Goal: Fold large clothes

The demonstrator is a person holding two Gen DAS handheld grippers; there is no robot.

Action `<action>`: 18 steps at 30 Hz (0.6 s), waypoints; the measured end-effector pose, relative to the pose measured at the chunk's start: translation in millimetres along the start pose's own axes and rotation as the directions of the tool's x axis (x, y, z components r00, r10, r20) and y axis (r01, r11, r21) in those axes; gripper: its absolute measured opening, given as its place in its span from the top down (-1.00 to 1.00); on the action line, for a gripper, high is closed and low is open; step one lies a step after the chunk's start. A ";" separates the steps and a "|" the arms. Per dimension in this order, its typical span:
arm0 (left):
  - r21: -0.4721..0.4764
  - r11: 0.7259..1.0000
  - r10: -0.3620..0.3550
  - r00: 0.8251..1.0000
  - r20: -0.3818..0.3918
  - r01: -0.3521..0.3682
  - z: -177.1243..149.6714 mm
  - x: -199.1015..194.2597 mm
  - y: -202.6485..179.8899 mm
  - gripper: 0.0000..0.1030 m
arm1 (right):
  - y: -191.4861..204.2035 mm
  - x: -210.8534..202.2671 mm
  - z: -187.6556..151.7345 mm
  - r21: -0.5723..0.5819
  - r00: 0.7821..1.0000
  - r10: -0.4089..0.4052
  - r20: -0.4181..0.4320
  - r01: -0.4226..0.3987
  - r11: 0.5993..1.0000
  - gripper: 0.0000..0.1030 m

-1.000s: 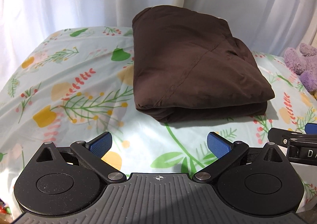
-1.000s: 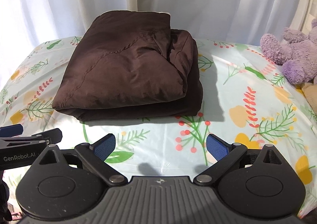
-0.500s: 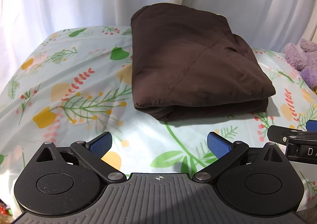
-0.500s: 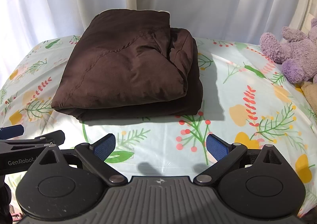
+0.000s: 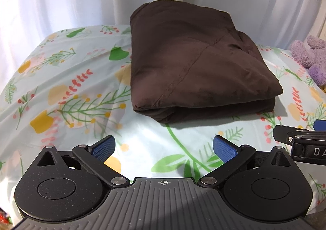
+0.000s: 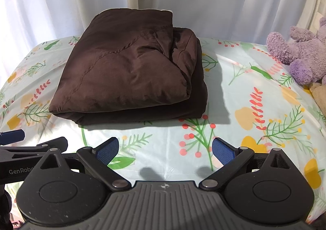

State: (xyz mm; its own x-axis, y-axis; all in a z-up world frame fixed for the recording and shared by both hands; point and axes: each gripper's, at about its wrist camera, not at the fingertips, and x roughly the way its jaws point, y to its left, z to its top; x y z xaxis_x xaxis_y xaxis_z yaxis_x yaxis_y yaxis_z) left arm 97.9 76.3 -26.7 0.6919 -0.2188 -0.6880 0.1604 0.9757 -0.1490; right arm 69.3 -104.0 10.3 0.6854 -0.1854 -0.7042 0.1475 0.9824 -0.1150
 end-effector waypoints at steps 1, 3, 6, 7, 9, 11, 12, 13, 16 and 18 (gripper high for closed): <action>-0.001 1.000 -0.001 1.000 0.000 0.001 -0.1 -0.2 -0.5 -1.00 | -0.1 0.3 0.0 0.001 1.000 0.000 0.000 0.000 1.000 -0.91; 0.000 1.000 -0.003 1.000 -0.002 0.003 0.6 1.0 -0.6 -1.00 | -1.0 1.0 0.1 0.002 1.000 -0.001 0.000 0.001 1.000 -0.91; 0.002 1.000 -0.006 1.000 -0.003 0.006 1.6 2.4 -0.4 -1.00 | -2.3 2.4 0.6 0.009 1.000 -0.002 -0.002 0.002 1.000 -0.91; 0.005 1.000 -0.007 1.000 -0.003 0.007 2.0 2.9 -0.9 -1.00 | -3.0 2.9 0.7 0.012 1.000 -0.002 -0.004 0.002 1.000 -0.91; 0.011 1.000 -0.009 1.000 -0.005 0.009 3.3 4.1 -1.1 -1.00 | -3.2 3.4 0.9 0.016 1.000 -0.001 -0.004 0.001 1.000 -0.91; 0.014 1.000 -0.013 1.000 -0.005 0.013 4.7 4.8 -1.9 -1.00 | -3.6 3.6 1.3 0.015 1.000 -0.001 -0.005 0.001 1.000 -0.91; 0.015 1.000 -0.014 1.000 -0.004 0.014 5.4 5.1 -2.4 -1.00 | -3.6 3.5 1.4 0.015 1.000 -0.003 -0.003 0.003 1.000 -0.91; 0.016 1.000 -0.015 1.000 -0.004 0.015 6.0 5.3 -2.5 -1.00 | -3.0 3.4 1.6 0.016 1.000 -0.004 -0.002 0.004 1.000 -0.91; 0.018 1.000 -0.019 1.000 0.002 0.019 7.0 5.3 -3.0 -1.00 | -3.9 3.5 1.6 0.019 1.000 -0.001 -0.002 0.001 1.000 -0.91; 0.022 1.000 -0.020 1.000 0.002 0.020 7.3 5.5 -4.0 -1.00 | -3.7 3.7 1.6 0.018 1.000 0.001 -0.003 -0.001 1.000 -0.91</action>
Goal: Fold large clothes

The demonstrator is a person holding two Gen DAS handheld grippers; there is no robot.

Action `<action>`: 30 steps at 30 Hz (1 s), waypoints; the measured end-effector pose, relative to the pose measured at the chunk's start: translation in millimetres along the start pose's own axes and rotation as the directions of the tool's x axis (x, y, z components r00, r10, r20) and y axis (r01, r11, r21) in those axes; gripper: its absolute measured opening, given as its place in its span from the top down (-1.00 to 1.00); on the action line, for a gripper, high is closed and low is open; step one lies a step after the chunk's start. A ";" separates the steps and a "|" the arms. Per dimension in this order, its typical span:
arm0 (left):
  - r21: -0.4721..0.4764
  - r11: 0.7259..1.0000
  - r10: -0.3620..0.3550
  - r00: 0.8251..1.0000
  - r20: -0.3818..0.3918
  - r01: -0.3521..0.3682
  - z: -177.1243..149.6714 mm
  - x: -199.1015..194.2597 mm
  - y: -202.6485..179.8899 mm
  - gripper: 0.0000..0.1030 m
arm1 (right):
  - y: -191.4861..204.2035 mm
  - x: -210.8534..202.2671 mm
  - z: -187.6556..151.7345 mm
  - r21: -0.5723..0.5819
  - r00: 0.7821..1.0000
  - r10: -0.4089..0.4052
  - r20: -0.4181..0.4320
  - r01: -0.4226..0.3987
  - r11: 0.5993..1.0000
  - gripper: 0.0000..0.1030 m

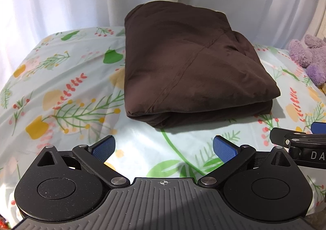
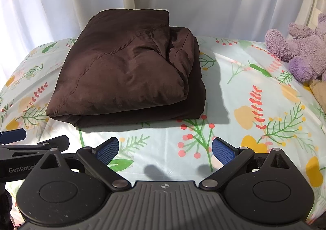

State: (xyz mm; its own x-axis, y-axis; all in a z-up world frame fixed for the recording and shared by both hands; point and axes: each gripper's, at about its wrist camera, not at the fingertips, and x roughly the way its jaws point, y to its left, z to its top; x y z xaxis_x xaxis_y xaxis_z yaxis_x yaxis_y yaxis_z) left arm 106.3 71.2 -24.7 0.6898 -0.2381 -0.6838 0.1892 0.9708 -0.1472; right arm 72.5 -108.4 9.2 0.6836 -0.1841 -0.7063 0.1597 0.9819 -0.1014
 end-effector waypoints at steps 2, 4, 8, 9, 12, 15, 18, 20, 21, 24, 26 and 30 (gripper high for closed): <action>0.004 1.000 0.001 1.000 0.002 -0.001 0.5 0.0 -1.2 -1.00 | 0.3 0.3 0.1 -0.005 1.000 -0.002 0.001 0.002 1.000 -0.91; 0.006 1.000 0.000 1.000 0.002 0.000 0.8 -0.3 -2.6 -1.00 | 0.7 0.4 0.2 -0.005 1.000 -0.002 0.001 0.002 1.000 -0.91; 0.008 1.000 0.001 1.000 0.000 -0.001 0.9 0.1 -3.5 -1.00 | 1.0 0.3 -0.2 -0.004 1.000 -0.001 0.002 0.001 1.000 -0.91; 0.007 1.000 0.001 1.000 -0.001 -0.001 1.0 0.4 -3.5 -1.00 | 0.7 0.3 -0.2 -0.005 1.000 -0.001 0.001 0.001 1.000 -0.91; 0.005 1.000 0.003 1.000 -0.004 -0.003 0.9 1.1 -3.7 -1.00 | 0.7 0.3 -0.1 -0.005 1.000 -0.002 0.001 0.002 1.000 -0.91; 0.005 1.000 0.001 1.000 -0.008 -0.001 0.5 1.8 -3.9 -1.00 | 0.1 -0.2 -0.8 -0.005 1.000 -0.001 0.002 0.001 1.000 -0.91; 0.006 1.000 -0.001 1.000 -0.010 0.001 0.2 2.0 -4.3 -1.00 | -0.4 -0.5 -1.2 -0.008 1.000 0.000 0.003 0.000 1.000 -0.91; 0.005 1.000 -0.002 1.000 -0.010 0.002 -0.1 1.4 -4.9 -1.00 | -0.9 -0.7 -1.5 -0.007 1.000 -0.002 0.004 0.003 1.000 -0.91; 0.005 1.000 -0.002 1.000 -0.010 0.002 -0.2 1.3 -4.8 -1.00 | -1.0 -0.8 -1.7 -0.006 1.000 -0.003 0.004 0.003 1.000 -0.91; 0.004 1.000 -0.001 1.000 -0.012 0.001 -0.2 1.1 -5.2 -1.00 | -1.0 -0.9 -1.6 -0.007 1.000 -0.003 0.004 0.003 1.000 -0.91; 0.004 1.000 0.000 1.000 -0.014 0.000 -0.2 1.3 -5.8 -1.00 | -1.3 -1.0 -1.5 -0.008 1.000 -0.002 0.004 0.002 1.000 -0.91; 0.007 1.000 -0.003 1.000 -0.018 0.003 -0.8 1.3 -6.7 -1.00 | -2.0 -1.4 -1.8 -0.009 1.000 -0.001 0.005 0.001 1.000 -0.91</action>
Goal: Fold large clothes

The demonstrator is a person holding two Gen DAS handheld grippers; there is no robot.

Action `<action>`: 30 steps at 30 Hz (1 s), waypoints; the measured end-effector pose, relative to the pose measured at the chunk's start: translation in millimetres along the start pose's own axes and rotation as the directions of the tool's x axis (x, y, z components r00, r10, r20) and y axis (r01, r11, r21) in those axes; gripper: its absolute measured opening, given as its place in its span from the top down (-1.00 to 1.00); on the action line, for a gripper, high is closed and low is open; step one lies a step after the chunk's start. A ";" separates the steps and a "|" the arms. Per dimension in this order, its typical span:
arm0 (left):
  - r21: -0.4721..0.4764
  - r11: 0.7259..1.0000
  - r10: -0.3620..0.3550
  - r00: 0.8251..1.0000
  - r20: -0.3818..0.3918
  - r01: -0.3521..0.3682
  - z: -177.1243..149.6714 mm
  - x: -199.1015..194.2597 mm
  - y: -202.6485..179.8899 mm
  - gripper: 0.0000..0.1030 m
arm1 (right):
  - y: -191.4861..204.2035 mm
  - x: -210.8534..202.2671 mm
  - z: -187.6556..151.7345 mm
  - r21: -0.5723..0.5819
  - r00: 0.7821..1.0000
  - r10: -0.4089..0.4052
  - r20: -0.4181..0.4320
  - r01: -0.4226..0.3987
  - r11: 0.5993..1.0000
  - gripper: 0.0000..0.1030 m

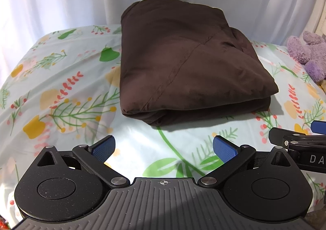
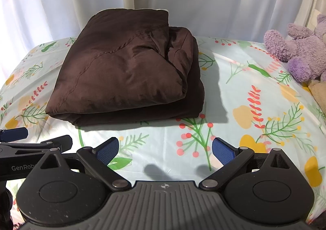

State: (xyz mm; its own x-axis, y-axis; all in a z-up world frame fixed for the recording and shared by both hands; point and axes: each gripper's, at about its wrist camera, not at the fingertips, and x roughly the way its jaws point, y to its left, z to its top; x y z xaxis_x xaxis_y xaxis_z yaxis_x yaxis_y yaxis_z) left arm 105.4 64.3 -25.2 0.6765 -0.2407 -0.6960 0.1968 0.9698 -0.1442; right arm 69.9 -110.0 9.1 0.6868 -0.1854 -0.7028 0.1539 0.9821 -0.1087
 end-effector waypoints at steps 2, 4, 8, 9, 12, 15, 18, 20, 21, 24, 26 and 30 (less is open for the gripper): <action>0.002 1.000 -0.002 1.000 -0.001 0.002 -0.2 0.0 0.1 -1.00 | 0.1 -0.2 0.1 -0.001 1.000 0.000 0.000 0.000 1.000 -0.91; 0.003 1.000 -0.003 1.000 -0.003 0.003 -0.4 -0.2 0.0 -1.00 | -0.5 -1.0 -0.4 0.000 1.000 -0.002 0.001 0.002 1.000 -0.91; 0.002 1.000 -0.003 1.000 -0.003 0.003 -0.4 -0.5 0.1 -1.00 | 0.3 -2.0 -0.8 0.007 1.000 -0.008 0.002 0.008 1.000 -0.91; 0.002 1.000 -0.003 1.000 -0.003 0.003 -0.4 -0.6 0.1 -1.00 | -0.4 -2.1 -0.9 0.007 1.000 -0.009 0.001 0.009 1.000 -0.91; 0.000 1.000 -0.004 1.000 -0.002 0.004 -0.8 -1.0 -0.5 -1.00 | -0.4 -2.5 -0.8 0.006 1.000 -0.008 0.001 0.008 1.000 -0.91; -0.001 1.000 -0.006 1.000 -0.006 0.006 -1.3 -1.2 -1.3 -1.00 | -0.1 -3.5 -1.2 0.004 1.000 -0.010 0.001 0.010 1.000 -0.91; -0.002 1.000 -0.008 1.000 -0.006 0.008 -1.2 -1.8 -1.3 -1.00 | 1.8 -4.4 -1.3 0.004 1.000 -0.014 0.002 0.014 1.000 -0.91; -0.004 1.000 -0.012 1.000 -0.007 0.012 -1.4 -2.3 -1.2 -1.00 | 2.5 -4.7 -1.2 0.004 1.000 -0.013 0.002 0.013 1.000 -0.91; -0.005 1.000 -0.013 1.000 -0.009 0.013 -1.6 -2.3 -1.1 -1.00 | 1.9 -5.0 -1.3 0.003 1.000 -0.013 0.002 0.013 1.000 -0.91; -0.006 1.000 -0.013 1.000 -0.014 0.013 -1.9 -1.9 -0.8 -1.00 | 2.8 -5.2 -1.6 0.004 1.000 -0.021 0.002 0.021 1.000 -0.91; -0.008 1.000 -0.013 1.000 -0.017 0.013 -2.3 -1.6 -0.7 -1.00 | 3.0 -4.8 -1.8 0.004 1.000 -0.025 -0.001 0.025 1.000 -0.91; -0.010 1.000 -0.015 1.000 -0.019 0.015 -2.7 -2.1 -0.6 -1.00 | 2.9 -4.7 -2.9 0.006 1.000 -0.026 -0.007 0.026 1.000 -0.91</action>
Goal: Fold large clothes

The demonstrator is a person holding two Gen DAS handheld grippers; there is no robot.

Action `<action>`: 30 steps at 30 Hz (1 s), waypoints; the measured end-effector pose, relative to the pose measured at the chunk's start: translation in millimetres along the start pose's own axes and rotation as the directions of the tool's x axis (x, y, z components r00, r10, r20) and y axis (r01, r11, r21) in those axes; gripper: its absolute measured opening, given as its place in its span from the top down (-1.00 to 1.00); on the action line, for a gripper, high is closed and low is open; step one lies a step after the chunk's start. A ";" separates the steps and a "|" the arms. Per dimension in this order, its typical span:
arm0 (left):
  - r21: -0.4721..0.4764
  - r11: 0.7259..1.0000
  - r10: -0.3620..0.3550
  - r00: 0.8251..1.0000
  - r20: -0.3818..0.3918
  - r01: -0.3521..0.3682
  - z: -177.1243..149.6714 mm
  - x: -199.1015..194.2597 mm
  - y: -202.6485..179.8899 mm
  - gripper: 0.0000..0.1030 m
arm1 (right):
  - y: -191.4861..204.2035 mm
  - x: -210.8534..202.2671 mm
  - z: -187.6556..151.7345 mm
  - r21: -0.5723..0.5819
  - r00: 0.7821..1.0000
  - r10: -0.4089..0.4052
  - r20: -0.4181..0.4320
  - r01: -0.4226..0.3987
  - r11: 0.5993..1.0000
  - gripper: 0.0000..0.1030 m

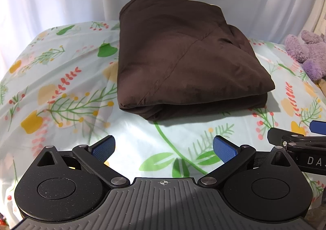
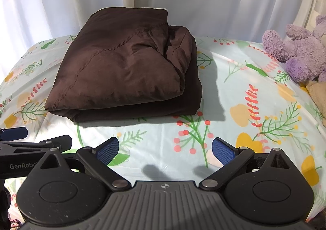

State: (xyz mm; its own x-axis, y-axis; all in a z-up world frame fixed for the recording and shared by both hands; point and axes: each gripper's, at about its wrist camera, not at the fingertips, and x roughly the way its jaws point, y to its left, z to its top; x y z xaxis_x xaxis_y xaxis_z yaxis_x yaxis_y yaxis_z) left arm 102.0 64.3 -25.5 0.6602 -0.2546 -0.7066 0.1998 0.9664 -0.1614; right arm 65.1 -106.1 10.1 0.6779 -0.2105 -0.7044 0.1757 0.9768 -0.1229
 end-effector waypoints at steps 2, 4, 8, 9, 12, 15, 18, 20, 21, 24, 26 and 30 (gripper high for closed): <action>0.000 1.000 -0.002 1.000 0.004 0.002 0.0 -1.0 0.2 -1.00 | 0.2 -0.1 -0.1 0.001 1.000 0.000 0.000 0.000 1.000 -0.91; 0.000 1.000 -0.006 1.000 0.005 0.006 0.2 -1.7 0.1 -1.00 | -0.1 -0.1 -0.2 0.001 1.000 0.000 0.001 0.000 1.000 -0.91; 0.001 1.000 -0.008 1.000 0.003 0.008 1.0 -2.0 0.4 -1.00 | -0.5 -0.3 -0.5 0.004 1.000 -0.001 0.000 0.001 1.000 -0.91; -0.001 1.000 -0.008 1.000 0.003 0.008 1.3 -2.1 0.6 -1.00 | -0.5 -0.4 -0.5 0.005 1.000 -0.001 0.000 0.001 1.000 -0.91; -0.001 1.000 -0.004 1.000 0.004 0.004 1.9 -2.6 0.7 -1.00 | -0.3 -1.4 -0.6 0.006 1.000 0.000 0.002 0.000 1.000 -0.91; -0.006 1.000 0.005 1.000 0.005 -0.005 2.8 -2.6 1.2 -1.00 | 0.1 -1.8 -0.2 0.007 1.000 0.000 0.004 0.000 1.000 -0.91; -0.012 1.000 0.010 1.000 0.008 -0.009 3.5 -2.6 3.3 -1.00 | 0.6 -1.7 0.3 0.010 1.000 -0.001 0.005 0.001 1.000 -0.91; -0.012 1.000 0.009 1.000 0.009 -0.009 3.8 -2.4 4.1 -1.00 | 0.4 -1.4 0.8 0.011 1.000 -0.001 0.005 0.001 1.000 -0.91; -0.012 1.000 0.009 1.000 0.009 -0.009 3.8 -2.4 4.1 -1.00 | 0.3 -1.4 0.7 0.011 1.000 -0.001 0.005 0.001 1.000 -0.91; -0.006 1.000 0.004 1.000 0.006 -0.004 4.0 -1.9 3.9 -1.00 | 0.0 -0.7 1.3 0.011 1.000 -0.001 0.004 0.001 1.000 -0.91; -0.003 1.000 0.005 1.000 0.007 -0.005 4.0 -2.1 2.5 -1.00 | -0.2 -0.8 1.0 0.009 1.000 -0.001 0.004 0.001 1.000 -0.91; 0.000 1.000 0.014 1.000 0.003 -0.014 4.4 -1.1 1.7 -1.00 | -0.8 -0.9 0.9 0.010 1.000 -0.001 0.005 0.001 1.000 -0.91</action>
State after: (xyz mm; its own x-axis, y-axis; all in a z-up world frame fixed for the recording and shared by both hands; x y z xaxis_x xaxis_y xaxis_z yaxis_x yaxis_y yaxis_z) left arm 104.8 66.1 -22.0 0.6653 -0.2408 -0.7067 0.1901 0.9700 -0.1516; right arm 65.0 -106.8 11.5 0.6813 -0.2117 -0.7008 0.1832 0.9761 -0.1168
